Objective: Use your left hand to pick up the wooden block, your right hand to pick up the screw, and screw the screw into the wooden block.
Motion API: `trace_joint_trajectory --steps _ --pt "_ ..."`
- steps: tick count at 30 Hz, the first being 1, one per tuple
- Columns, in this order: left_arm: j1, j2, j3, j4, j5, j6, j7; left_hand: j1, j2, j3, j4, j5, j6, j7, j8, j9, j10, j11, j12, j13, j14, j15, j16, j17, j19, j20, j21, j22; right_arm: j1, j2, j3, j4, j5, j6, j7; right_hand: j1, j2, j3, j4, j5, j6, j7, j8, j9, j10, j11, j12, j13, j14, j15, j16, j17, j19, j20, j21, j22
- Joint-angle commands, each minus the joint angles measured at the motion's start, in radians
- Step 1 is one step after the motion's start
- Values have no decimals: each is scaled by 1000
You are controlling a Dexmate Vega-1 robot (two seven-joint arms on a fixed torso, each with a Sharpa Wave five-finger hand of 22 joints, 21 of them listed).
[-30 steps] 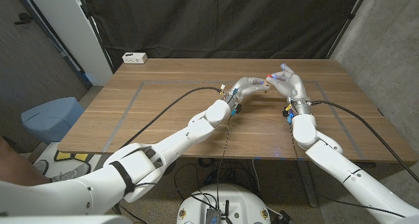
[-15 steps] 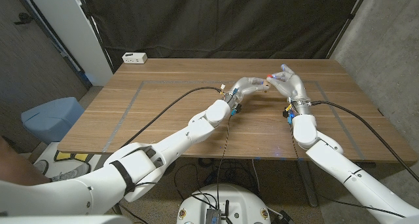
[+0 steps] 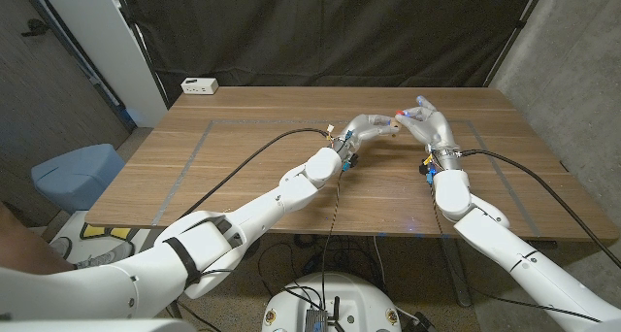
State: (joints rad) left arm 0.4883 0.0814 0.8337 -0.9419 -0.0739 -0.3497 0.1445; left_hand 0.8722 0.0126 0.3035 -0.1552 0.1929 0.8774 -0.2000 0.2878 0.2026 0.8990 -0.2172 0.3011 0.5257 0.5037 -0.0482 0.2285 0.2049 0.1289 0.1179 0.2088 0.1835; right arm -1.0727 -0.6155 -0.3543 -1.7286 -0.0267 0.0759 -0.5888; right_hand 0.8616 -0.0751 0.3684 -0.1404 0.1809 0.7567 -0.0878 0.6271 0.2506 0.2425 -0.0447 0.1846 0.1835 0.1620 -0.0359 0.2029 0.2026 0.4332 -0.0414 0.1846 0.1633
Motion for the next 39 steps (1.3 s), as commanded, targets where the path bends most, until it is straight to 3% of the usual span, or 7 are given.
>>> trace_joint_trajectory --steps 1,15,39 --pt "6 4 0 -14 1 7 5 40 44 3 5 6 50 29 5 3 12 -1 2 6 10 -96 0 -1 5 -1 2 4 -1 -9 -1 -3 5 4 12 -12 -1 -5 1 0 -10 -3 -4 -1 -9 3 -1 6 -8 -23 -4 1 -6 -41 -3 3" --pt "10 9 1 -30 4 16 6 41 48 4 5 6 49 30 4 3 14 -1 2 7 13 -97 0 -1 6 -1 3 4 -8 -17 3 -9 9 9 20 -38 -8 -14 7 0 -41 0 -20 -8 -24 12 -2 6 -20 -15 -6 1 -20 -37 -4 3" --pt "18 15 5 -50 9 24 4 44 48 4 4 7 50 29 2 3 15 -1 1 10 13 -96 -3 -2 6 -2 2 4 -32 -35 19 -25 42 22 54 -124 -22 -38 26 1 -160 24 -84 -24 -91 43 -7 7 -65 10 -13 0 -64 -24 -6 4"
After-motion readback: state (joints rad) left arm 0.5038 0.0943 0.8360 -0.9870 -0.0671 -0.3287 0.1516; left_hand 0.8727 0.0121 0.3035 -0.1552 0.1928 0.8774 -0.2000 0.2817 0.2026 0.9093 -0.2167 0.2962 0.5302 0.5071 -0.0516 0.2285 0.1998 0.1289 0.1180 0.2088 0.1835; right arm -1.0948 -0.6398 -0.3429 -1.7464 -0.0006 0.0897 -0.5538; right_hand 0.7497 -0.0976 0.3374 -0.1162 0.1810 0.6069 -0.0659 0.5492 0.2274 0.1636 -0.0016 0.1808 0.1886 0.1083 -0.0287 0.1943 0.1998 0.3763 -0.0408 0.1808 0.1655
